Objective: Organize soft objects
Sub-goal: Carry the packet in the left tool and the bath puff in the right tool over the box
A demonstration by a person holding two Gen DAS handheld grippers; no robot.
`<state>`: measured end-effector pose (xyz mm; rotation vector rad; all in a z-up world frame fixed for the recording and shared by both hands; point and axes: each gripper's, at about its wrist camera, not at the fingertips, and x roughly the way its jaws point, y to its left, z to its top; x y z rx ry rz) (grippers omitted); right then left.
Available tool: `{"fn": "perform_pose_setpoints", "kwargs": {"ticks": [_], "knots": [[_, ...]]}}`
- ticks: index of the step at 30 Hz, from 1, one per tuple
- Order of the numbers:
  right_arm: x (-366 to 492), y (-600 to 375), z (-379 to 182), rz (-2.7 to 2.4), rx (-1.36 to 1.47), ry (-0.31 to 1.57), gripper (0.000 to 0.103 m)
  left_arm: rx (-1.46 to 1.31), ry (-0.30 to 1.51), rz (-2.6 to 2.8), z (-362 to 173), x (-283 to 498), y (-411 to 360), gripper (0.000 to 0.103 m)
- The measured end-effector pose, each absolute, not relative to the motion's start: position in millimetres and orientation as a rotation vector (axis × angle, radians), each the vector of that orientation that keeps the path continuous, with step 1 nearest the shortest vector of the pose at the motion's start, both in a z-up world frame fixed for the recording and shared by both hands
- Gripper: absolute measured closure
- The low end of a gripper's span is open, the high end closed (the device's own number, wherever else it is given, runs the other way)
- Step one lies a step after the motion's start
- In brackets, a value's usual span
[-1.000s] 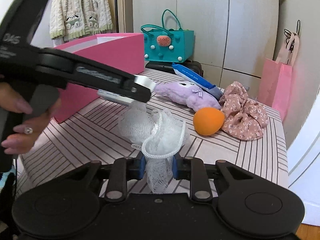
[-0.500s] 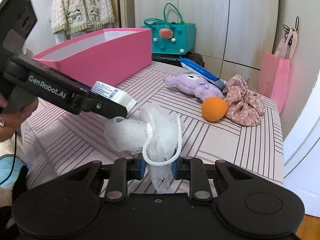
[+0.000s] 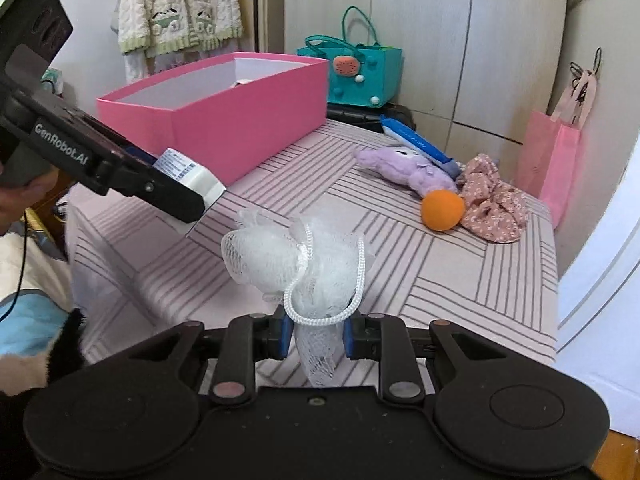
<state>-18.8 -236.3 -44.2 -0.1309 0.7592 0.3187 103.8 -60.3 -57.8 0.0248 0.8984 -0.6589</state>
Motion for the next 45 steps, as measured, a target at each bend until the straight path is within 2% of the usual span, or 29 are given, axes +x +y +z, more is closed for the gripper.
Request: {"fn": "perform_pose_setpoints", "kwargs": {"ticks": [16, 29, 35, 38, 45], "knots": [[-35, -169, 2, 0.578, -0.126, 0.831, 0.075, 0.167, 0.992, -0.668, -18, 71, -7, 0.027], [-22, -140, 39, 0.641, -0.101, 0.723, 0.075, 0.155, 0.914, -0.597, 8, 67, 42, 0.027], [7, -128, 55, 0.655, -0.107, 0.677, 0.074, 0.105, 0.828, -0.608, 24, 83, 53, 0.027], [27, -128, 63, 0.64, -0.093, 0.632, 0.074, -0.009, 0.776, -0.613, 27, 101, 68, 0.027], [77, -127, 68, 0.611, -0.057, 0.604, 0.073, -0.068, 0.743, -0.522, 17, 160, 80, 0.027]]}}
